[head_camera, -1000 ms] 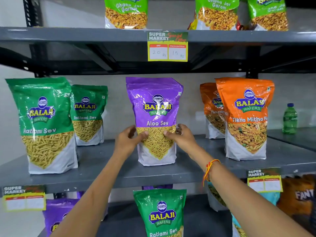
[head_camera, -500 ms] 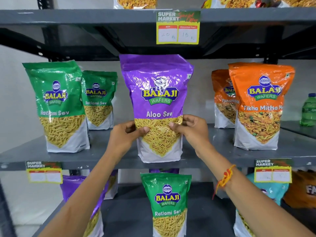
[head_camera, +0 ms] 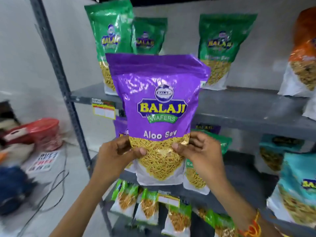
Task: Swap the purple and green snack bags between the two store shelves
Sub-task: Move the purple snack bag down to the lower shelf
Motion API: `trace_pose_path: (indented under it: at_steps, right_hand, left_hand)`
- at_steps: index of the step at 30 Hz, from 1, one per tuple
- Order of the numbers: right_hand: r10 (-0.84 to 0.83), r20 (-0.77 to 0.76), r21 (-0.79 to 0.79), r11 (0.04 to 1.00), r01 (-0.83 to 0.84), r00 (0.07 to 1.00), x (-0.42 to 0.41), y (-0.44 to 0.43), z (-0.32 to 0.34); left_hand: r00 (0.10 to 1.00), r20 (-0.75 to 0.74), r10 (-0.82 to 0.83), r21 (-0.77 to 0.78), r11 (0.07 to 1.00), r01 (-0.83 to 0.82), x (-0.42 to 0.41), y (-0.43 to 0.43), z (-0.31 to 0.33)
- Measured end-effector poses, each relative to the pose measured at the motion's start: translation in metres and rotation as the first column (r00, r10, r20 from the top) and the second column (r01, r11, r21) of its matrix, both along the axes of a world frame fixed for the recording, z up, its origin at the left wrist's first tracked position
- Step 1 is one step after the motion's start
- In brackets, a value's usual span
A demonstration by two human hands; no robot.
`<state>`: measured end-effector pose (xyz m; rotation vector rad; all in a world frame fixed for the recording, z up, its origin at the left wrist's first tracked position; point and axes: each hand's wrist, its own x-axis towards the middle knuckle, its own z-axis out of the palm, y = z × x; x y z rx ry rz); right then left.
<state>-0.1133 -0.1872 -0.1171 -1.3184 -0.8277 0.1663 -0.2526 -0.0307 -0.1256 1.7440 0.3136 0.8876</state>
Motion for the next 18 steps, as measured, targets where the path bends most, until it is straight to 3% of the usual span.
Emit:
trace_pose_path:
  at_steps: [9,13,18]
  right_hand:
    - [-0.023,-0.213,-0.259,0.965,-0.034,0.977,0.016,0.046,-0.131]
    - [-0.119,-0.237,-0.330,0.943,0.036,0.964,0.048,0.077,-0.164]
    - [-0.227,-0.185,-0.371,0.917,0.146,0.956,0.082,0.111,-0.184]
  left_hand:
    - [0.947,-0.318,0.046,-0.059,0.996,-0.068,0.008,0.033,-0.131]
    - [0.932,-0.356,0.064,-0.014,0.997,-0.074,0.049,0.061,-0.158]
    - [0.929,-0.369,0.040,-0.111,0.990,-0.087,0.096,0.093,-0.181]
